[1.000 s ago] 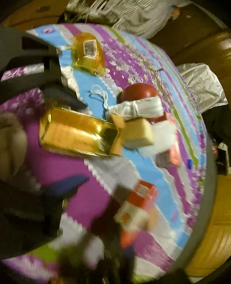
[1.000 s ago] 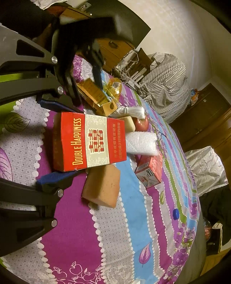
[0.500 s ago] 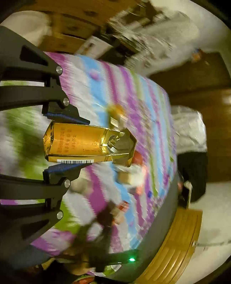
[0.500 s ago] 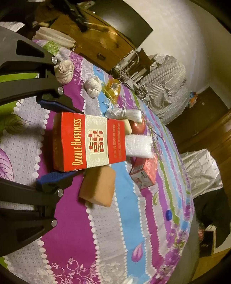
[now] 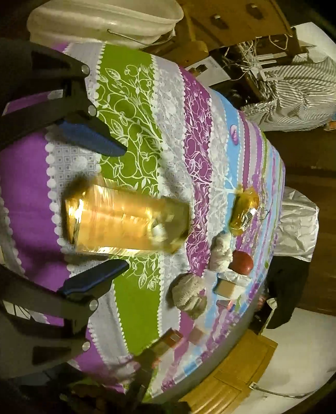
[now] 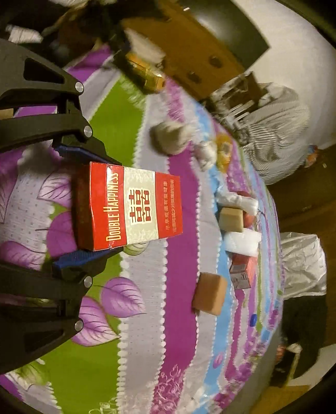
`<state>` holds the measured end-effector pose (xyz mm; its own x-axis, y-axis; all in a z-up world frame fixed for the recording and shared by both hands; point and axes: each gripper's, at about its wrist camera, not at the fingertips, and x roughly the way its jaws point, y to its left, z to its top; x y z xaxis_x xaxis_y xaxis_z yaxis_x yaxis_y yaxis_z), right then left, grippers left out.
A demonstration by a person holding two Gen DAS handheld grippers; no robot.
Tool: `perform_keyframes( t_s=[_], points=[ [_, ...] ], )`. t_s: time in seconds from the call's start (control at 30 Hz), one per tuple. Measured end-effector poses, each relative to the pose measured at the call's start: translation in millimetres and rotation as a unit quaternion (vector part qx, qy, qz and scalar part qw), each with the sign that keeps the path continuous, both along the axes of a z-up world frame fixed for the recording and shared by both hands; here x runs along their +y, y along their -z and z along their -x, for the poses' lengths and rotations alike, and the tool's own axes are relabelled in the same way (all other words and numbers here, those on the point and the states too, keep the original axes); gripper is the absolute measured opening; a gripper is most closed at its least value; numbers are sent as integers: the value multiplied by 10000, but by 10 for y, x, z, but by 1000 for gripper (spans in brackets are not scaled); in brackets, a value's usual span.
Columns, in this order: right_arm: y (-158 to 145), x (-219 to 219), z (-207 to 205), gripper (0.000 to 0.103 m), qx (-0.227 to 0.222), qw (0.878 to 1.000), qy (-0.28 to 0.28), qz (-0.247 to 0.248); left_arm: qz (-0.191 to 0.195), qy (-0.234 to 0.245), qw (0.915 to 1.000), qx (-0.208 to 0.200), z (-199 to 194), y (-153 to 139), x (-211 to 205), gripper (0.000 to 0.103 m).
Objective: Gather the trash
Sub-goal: 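Carry the red box and gold pack in both tools over the white bucket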
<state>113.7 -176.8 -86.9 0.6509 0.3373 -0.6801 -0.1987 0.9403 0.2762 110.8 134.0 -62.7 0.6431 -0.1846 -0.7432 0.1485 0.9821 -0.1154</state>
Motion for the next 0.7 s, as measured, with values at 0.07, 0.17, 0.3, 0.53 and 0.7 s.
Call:
perform_keyframes(
  t_s=[0.07, 0.17, 0.3, 0.53, 0.7],
  points=[
    [-20, 47, 55, 78, -66, 10000, -52, 11, 99, -52, 9999, -102, 36, -37, 50, 78],
    [-113, 34, 177, 89, -248, 9996, 125, 56, 285, -123, 9991, -296, 126, -100, 167, 81],
    [-89, -38, 121, 89, -97, 9996, 255, -3, 104, 53, 9994, -333, 145, -75, 141, 82],
    [-27, -35, 45, 77, -2, 9995, 284, -149, -369, 646, 9957, -552, 190, -59, -222, 84],
    [4, -9, 9, 60, -6, 9996, 280, -12, -982, 733, 9919, -330, 82, 164, -391, 51]
  ],
)
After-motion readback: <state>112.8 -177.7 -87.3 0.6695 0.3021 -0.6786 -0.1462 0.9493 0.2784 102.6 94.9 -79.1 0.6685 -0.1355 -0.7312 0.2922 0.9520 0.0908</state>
